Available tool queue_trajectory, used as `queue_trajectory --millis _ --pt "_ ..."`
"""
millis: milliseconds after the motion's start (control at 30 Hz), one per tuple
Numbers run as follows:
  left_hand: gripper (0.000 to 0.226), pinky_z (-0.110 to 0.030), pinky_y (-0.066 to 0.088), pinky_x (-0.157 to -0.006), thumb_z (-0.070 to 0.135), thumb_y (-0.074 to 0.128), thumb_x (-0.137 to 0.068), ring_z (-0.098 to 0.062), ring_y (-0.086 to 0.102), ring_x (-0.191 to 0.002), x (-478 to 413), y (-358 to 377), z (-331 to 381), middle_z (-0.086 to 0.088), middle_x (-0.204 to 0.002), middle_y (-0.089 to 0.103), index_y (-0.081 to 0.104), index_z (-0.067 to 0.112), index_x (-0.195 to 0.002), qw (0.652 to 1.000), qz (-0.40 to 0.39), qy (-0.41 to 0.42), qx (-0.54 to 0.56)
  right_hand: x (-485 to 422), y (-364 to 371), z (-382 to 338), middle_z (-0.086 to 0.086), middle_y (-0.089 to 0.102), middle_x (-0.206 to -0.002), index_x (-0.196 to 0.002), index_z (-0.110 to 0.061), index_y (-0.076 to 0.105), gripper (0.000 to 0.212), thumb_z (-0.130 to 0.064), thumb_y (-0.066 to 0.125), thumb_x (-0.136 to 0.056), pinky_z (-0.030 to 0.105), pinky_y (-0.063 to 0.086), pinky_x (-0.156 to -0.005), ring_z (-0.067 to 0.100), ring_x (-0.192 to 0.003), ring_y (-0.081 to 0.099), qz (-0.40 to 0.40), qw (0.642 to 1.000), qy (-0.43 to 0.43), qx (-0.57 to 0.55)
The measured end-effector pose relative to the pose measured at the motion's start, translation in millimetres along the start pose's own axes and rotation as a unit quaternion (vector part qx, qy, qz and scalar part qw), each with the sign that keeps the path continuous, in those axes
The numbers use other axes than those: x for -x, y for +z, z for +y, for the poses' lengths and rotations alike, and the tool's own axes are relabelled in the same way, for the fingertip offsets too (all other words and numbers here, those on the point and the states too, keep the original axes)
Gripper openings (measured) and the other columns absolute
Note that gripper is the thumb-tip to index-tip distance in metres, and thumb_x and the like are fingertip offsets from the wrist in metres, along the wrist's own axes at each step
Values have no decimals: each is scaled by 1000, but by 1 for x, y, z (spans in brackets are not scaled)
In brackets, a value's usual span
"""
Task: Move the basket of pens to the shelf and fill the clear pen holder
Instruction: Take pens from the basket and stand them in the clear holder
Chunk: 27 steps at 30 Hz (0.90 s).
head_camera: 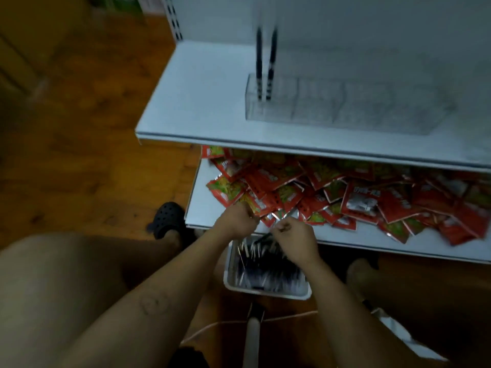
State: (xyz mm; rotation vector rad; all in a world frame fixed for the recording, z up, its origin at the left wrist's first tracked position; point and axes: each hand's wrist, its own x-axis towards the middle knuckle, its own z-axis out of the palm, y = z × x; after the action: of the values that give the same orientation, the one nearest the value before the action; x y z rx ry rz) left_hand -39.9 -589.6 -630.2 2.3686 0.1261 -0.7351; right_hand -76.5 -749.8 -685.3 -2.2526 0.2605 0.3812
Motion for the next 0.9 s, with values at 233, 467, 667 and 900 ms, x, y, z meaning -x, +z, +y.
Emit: queue_trajectory --millis 233,467,667,900 --pt "19 -30 48 -78 33 59 -91 -20 59 -91 38 -71 48 -3 -98 65 63 16 -100 994 83 71 -25 34 -72 -82 -6 63 -73 -72 -21 57 21 -15 74 -83 17 46 -60 3 -61 55 80 980 -124 -131" --pt "21 -30 50 -72 38 66 -86 -18 61 -84 66 -132 97 1 -89 65 63 18 -92 966 193 133 106 44 -140 -162 -8 62 -74 -96 -47 54 40 -18 76 -80 33 56 -69 13 -70 64 209 924 -264 -182" --pt "43 -29 40 -75 34 70 -86 -18 52 -96 31 -153 99 -4 -113 56 51 14 -118 927 258 101 252 8 -177 -229 -12 62 -77 -91 -25 58 22 -16 75 -81 33 57 -71 9 -72 63 316 857 -367 -176" --pt "74 -31 42 -81 44 79 -75 -24 53 -115 -15 -154 113 -9 -139 47 43 20 -135 945 192 82 251 -50 -189 -261 -17 58 -79 -94 -17 58 18 -15 73 -84 14 51 -69 -1 -70 59 309 854 -404 -110"
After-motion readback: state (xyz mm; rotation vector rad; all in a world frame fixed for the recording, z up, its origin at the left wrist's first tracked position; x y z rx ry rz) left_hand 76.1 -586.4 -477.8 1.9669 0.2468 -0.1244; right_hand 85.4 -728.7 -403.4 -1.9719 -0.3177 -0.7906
